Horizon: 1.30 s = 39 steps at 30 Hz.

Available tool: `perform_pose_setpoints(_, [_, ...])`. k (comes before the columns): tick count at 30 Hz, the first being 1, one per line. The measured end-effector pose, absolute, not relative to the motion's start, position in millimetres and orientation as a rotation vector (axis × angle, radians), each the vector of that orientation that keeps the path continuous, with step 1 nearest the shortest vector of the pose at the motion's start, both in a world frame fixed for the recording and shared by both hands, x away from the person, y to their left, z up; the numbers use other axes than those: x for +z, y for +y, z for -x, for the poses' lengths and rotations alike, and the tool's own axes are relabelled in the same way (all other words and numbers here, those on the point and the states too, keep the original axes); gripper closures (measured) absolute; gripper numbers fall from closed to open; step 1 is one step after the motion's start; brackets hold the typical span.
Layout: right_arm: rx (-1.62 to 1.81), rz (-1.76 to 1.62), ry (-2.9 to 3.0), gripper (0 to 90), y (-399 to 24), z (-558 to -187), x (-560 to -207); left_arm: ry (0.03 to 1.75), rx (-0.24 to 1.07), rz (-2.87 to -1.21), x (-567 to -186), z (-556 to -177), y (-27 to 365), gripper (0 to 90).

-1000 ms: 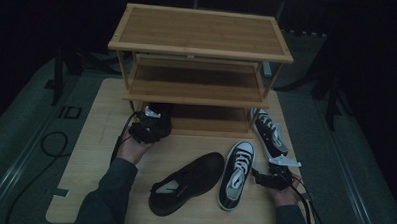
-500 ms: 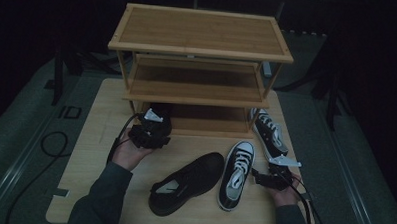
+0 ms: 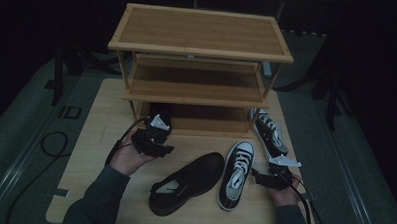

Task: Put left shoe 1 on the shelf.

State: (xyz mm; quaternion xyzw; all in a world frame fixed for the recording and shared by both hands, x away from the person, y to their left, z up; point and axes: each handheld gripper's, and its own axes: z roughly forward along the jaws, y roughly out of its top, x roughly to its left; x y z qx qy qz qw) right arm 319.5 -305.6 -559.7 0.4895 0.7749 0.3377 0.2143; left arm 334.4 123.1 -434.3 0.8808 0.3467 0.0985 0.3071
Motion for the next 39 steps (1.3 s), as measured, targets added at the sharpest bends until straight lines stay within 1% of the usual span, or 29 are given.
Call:
perform_pose_setpoints(7, [0.937,-1.36,2.149,21.7,-306,-319,-560,0.855,0.214,-2.328,-428,-323,121,55.4])
perform_pose_setpoints(14, [0.937,-1.361,2.15,21.6,-306,-319,-560,0.799,0.182,-2.367,-425,-313,119,55.4])
perform_pose_setpoints(23, [0.937,-1.364,2.149,21.6,-305,-319,-560,0.752,0.149,-2.408,-425,-303,116,55.3])
perform_pose_setpoints(29, [0.937,-1.362,2.15,21.6,-305,-319,-560,0.739,0.136,-2.405,-425,-295,114,54.5])
perform_pose_setpoints(39, [0.936,-1.36,2.151,21.6,-306,-319,-560,0.698,0.11,-2.448,-430,-285,108,55.6])
